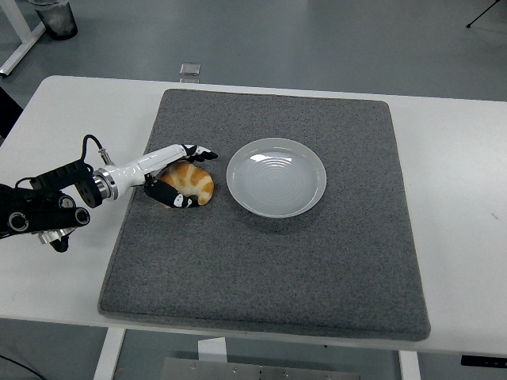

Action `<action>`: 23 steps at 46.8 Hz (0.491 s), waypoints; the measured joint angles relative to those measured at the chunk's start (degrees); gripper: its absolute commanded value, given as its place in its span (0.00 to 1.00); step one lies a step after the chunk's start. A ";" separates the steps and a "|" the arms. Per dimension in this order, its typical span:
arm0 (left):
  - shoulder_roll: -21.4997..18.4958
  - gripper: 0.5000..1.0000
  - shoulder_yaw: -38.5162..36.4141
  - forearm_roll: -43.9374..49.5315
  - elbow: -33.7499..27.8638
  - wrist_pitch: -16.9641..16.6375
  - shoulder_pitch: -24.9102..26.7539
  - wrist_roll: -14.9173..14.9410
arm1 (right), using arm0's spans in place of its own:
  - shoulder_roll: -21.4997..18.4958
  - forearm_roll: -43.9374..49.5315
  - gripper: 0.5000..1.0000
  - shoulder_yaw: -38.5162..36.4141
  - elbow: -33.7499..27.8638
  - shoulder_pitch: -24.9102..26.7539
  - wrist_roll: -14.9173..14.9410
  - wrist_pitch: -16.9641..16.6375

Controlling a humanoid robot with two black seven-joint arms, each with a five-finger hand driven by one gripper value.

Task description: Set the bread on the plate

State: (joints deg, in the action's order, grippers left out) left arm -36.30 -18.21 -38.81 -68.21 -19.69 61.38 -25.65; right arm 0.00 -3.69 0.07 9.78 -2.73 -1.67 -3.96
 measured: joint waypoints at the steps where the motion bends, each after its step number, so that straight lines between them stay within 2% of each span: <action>1: -0.01 0.56 -0.07 -0.01 -0.01 0.00 -0.01 0.00 | 0.00 0.00 0.91 0.01 0.01 0.00 0.00 0.01; 7: -0.08 0.45 -0.20 -0.43 -0.06 0.04 -0.10 0.00 | 0.00 0.00 0.90 0.01 0.01 0.00 -0.01 0.00; 14: -0.22 0.29 0.71 -0.47 -0.11 -0.01 0.22 0.07 | 0.00 0.00 0.91 0.02 0.02 0.00 -0.01 0.00; 17: -0.52 0.19 2.26 -0.35 -0.11 -0.12 0.38 0.08 | 0.00 -0.01 0.90 0.02 0.03 0.00 -0.01 0.00; 20: -0.79 0.16 3.75 -0.32 -0.04 -0.15 0.42 0.08 | 0.00 -0.02 0.90 0.02 0.03 0.00 -0.01 0.00; 23: -1.01 0.00 4.92 -0.31 0.05 -0.17 0.58 0.08 | 0.00 -0.06 0.90 0.02 0.05 0.00 -0.01 0.00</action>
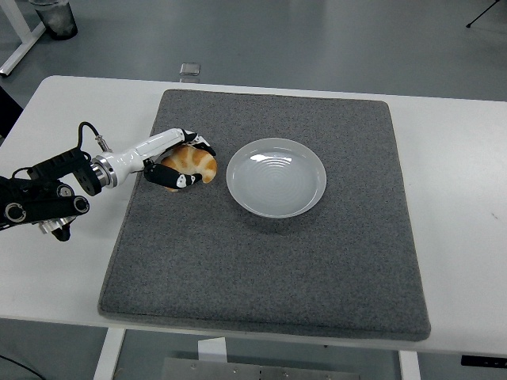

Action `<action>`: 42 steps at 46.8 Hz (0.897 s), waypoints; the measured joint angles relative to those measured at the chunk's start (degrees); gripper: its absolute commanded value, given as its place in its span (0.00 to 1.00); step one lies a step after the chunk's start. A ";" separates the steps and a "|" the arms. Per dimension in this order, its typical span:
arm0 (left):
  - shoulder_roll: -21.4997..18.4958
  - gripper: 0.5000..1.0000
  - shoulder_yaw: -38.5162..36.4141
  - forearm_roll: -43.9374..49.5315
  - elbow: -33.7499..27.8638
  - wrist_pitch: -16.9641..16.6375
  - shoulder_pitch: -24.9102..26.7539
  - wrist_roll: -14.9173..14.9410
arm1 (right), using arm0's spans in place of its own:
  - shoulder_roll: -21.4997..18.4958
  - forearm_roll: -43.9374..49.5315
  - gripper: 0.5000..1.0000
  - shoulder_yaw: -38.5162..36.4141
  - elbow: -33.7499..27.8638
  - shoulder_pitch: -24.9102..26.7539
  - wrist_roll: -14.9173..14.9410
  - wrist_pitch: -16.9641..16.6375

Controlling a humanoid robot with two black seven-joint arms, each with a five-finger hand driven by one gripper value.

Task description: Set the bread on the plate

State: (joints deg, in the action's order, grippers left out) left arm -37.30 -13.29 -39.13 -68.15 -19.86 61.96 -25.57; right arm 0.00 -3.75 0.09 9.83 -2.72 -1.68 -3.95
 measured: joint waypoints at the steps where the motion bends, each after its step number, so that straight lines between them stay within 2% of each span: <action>1: -0.17 0.00 0.24 0.00 0.01 0.00 0.04 0.00 | 0.00 -0.01 0.90 0.00 0.01 0.00 -0.01 0.00; 28: -2.91 0.00 0.73 -0.16 0.04 0.08 0.77 0.00 | 0.00 -0.02 0.90 0.00 0.04 0.09 0.01 -0.01; 36: -5.46 0.00 1.00 -0.08 1.91 -0.01 2.17 -0.02 | 0.00 -0.01 0.90 0.00 0.02 0.09 0.01 -0.01; 42: -8.28 0.00 0.97 -0.08 4.82 0.69 5.25 0.00 | 0.00 -0.02 0.90 0.00 0.01 0.08 0.01 -0.02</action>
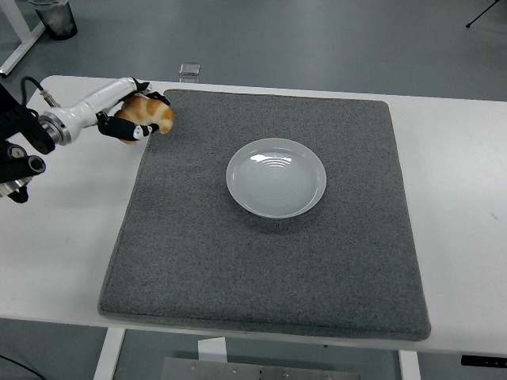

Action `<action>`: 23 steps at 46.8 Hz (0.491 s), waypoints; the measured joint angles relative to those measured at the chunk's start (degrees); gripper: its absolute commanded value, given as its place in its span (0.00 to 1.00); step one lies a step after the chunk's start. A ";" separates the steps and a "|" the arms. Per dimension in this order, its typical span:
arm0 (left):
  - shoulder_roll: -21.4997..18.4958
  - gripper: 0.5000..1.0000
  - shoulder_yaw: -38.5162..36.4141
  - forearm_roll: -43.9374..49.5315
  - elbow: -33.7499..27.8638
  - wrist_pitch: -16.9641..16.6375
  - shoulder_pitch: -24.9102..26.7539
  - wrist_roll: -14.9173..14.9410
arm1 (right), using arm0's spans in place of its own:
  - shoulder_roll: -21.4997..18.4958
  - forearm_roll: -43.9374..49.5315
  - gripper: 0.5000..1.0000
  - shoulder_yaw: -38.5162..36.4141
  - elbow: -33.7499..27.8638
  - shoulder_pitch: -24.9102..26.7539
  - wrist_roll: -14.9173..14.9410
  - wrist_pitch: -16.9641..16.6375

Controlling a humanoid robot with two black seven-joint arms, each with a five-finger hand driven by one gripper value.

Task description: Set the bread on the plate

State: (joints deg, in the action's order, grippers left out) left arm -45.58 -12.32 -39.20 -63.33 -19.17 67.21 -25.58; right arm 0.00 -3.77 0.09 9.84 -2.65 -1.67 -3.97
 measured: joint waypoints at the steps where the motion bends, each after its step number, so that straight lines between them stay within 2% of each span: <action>1: -0.45 0.00 -0.06 0.00 0.65 0.18 0.58 0.00 | 0.00 0.00 0.90 0.00 0.00 -0.01 0.00 0.00; 6: -1.92 0.00 -0.31 0.00 4.41 2.15 3.55 0.00 | 0.00 0.00 0.90 0.00 0.00 0.01 0.00 0.01; 14: -2.39 0.00 -0.39 -0.08 9.50 8.86 9.99 0.00 | 0.00 0.00 0.90 0.00 0.00 0.01 0.00 0.01; 23: -0.22 0.00 -1.02 -1.05 9.96 11.10 16.00 0.45 | 0.00 -0.02 0.90 0.00 0.02 0.02 -0.01 0.02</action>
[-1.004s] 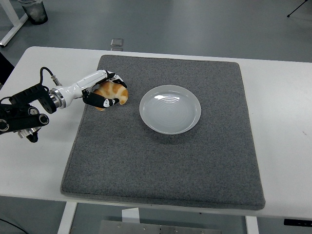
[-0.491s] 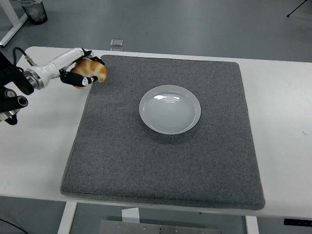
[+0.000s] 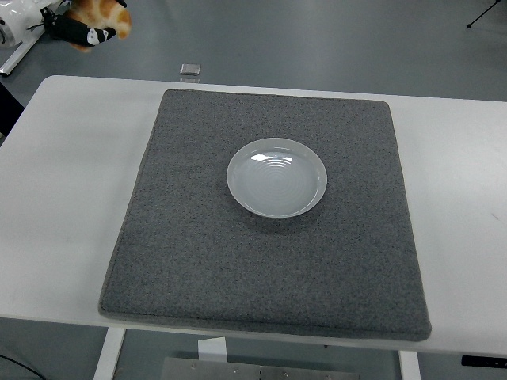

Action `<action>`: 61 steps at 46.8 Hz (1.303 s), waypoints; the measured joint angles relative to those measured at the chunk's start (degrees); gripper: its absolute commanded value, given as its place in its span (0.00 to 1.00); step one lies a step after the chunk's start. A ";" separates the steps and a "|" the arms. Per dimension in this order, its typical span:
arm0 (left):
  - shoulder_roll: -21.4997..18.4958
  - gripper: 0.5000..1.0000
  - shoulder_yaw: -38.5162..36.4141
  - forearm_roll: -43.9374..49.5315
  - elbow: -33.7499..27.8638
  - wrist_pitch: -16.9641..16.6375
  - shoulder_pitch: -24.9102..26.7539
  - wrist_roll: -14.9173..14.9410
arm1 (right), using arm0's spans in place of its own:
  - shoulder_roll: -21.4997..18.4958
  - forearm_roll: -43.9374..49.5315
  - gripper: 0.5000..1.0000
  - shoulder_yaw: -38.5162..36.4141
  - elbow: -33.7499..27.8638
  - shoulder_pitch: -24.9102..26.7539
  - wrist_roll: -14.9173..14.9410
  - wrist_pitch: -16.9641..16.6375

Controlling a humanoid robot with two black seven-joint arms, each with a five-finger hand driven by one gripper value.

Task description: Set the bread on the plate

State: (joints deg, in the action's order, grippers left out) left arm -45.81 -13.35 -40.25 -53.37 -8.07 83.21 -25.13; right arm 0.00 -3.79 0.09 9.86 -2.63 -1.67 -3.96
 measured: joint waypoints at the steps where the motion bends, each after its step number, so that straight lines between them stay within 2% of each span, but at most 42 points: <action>1: 0.78 0.00 -0.04 -0.12 -0.01 -0.01 0.28 0.08 | 0.00 0.00 0.90 -0.03 0.00 -0.01 0.01 0.00; 10: 9.89 0.00 -0.19 -0.29 0.63 -0.42 1.45 1.40 | 0.00 0.00 0.90 0.00 -0.02 0.01 0.00 0.01; 20: 19.05 0.00 -1.53 -1.05 0.67 -2.85 2.80 2.29 | 0.00 0.01 0.90 0.01 -0.02 0.01 0.00 0.01; 30: 27.70 0.00 -4.79 -7.07 -1.09 -10.91 1.89 2.16 | 0.00 0.06 0.90 0.00 -0.02 0.00 0.00 0.00; 38: 31.69 0.00 -5.74 -10.12 -1.63 -16.11 -3.43 1.90 | 0.00 0.06 0.90 0.00 -0.04 0.00 0.01 0.00; 47: 32.69 0.00 -5.74 -11.78 -0.19 -18.02 -9.22 1.52 | 0.00 0.06 0.90 0.00 -0.11 0.00 0.00 0.01; 57: 32.91 0.00 -5.67 -11.80 1.55 -18.94 -12.72 1.13 | 0.00 0.06 0.90 0.00 -0.19 -0.01 0.00 0.00; 61: 34.25 0.00 -5.64 -11.78 3.90 -19.01 -14.37 0.94 | 0.00 0.06 0.90 0.00 -0.19 0.00 0.00 0.00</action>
State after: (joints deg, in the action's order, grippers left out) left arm -11.56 -18.99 -52.03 -49.47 -27.08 68.84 -24.18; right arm 0.00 -3.73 0.09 9.67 -2.63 -1.67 -3.95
